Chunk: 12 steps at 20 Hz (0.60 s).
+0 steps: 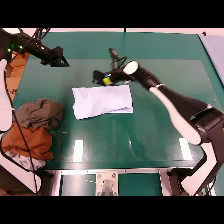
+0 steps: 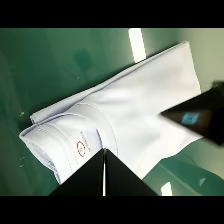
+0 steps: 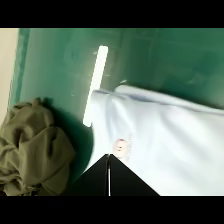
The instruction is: Fold the shirts.
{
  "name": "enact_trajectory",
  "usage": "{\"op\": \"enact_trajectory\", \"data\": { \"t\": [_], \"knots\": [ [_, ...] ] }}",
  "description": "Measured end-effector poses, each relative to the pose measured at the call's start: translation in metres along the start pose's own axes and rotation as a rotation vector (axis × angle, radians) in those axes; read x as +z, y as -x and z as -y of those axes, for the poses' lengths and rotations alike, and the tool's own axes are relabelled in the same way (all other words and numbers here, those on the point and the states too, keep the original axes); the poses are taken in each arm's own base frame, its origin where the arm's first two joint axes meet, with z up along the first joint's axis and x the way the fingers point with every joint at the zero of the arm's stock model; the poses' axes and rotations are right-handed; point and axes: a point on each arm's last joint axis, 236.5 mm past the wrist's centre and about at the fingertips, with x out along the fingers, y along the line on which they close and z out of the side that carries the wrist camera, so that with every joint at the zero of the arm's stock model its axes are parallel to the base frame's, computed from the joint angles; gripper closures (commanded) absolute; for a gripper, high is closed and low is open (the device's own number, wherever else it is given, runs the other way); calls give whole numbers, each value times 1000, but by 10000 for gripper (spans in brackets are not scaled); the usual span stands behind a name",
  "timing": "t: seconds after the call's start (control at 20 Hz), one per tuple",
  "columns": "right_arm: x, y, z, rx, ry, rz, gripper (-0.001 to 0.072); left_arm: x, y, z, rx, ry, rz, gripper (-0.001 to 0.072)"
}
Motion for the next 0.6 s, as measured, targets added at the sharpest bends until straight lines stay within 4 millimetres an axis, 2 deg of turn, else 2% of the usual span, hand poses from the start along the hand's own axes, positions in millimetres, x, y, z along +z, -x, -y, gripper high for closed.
{"op": "enact_trajectory", "data": {
  "t": [0.15,0.2,0.3,0.35,0.45,0.5,0.6],
  "knots": [
    [23,60,63,-101,-41,-17,695,-1,0,0,2,-4,-3,683],
    [26,83,86,-141,-64,-15,646,-2,0,0,2,-4,-7,683],
    [21,118,131,-208,-130,-20,128,-3,0,-1,2,-5,-14,683],
    [11,130,154,-239,-171,-36,127,-4,0,0,2,-5,-16,683],
    [-15,138,189,-269,-250,-84,127,-4,0,-1,3,-5,-18,683],
    [-28,136,201,-268,-276,-109,127,-4,0,-1,5,-5,-18,683],
    [-52,117,207,-212,-317,-163,128,-4,0,-2,7,-4,-18,683]
  ]
}}
